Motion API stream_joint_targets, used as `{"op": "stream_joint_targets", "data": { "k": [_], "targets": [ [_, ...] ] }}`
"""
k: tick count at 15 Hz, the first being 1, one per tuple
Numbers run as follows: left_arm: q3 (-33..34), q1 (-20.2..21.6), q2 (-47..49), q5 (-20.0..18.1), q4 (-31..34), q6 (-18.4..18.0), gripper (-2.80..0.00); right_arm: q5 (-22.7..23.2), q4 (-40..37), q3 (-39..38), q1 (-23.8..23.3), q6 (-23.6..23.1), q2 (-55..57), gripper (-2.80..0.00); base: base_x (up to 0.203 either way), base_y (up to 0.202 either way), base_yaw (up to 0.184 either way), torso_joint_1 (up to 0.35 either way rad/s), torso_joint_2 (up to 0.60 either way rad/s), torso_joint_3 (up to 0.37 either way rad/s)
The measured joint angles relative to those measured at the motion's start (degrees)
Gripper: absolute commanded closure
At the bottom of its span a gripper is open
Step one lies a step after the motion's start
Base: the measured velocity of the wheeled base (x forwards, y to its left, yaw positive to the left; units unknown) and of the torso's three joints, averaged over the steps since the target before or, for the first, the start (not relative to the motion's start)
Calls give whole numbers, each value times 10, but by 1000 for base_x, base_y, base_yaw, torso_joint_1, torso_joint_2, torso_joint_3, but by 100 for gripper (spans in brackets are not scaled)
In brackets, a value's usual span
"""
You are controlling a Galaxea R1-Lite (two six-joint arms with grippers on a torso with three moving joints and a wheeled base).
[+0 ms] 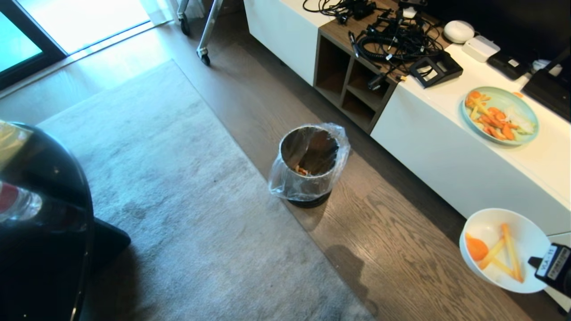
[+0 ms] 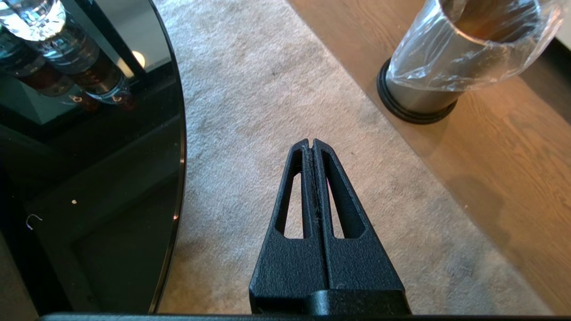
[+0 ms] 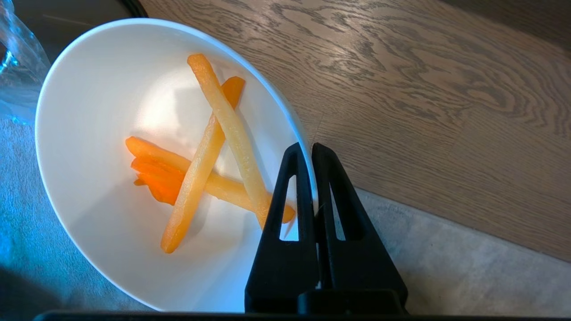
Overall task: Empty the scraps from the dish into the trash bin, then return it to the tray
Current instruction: Move the bowl over the trash can
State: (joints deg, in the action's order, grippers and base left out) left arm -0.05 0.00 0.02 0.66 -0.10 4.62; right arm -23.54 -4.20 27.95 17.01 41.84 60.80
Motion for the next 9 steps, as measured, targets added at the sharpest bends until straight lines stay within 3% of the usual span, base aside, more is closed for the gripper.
{"op": "stream_joint_targets", "data": {
  "k": [9],
  "targets": [
    [0,0,0,0,0,1,0,0,29,64,-1,-5,75,0,0,0,0,3,2,-199]
  ]
}}
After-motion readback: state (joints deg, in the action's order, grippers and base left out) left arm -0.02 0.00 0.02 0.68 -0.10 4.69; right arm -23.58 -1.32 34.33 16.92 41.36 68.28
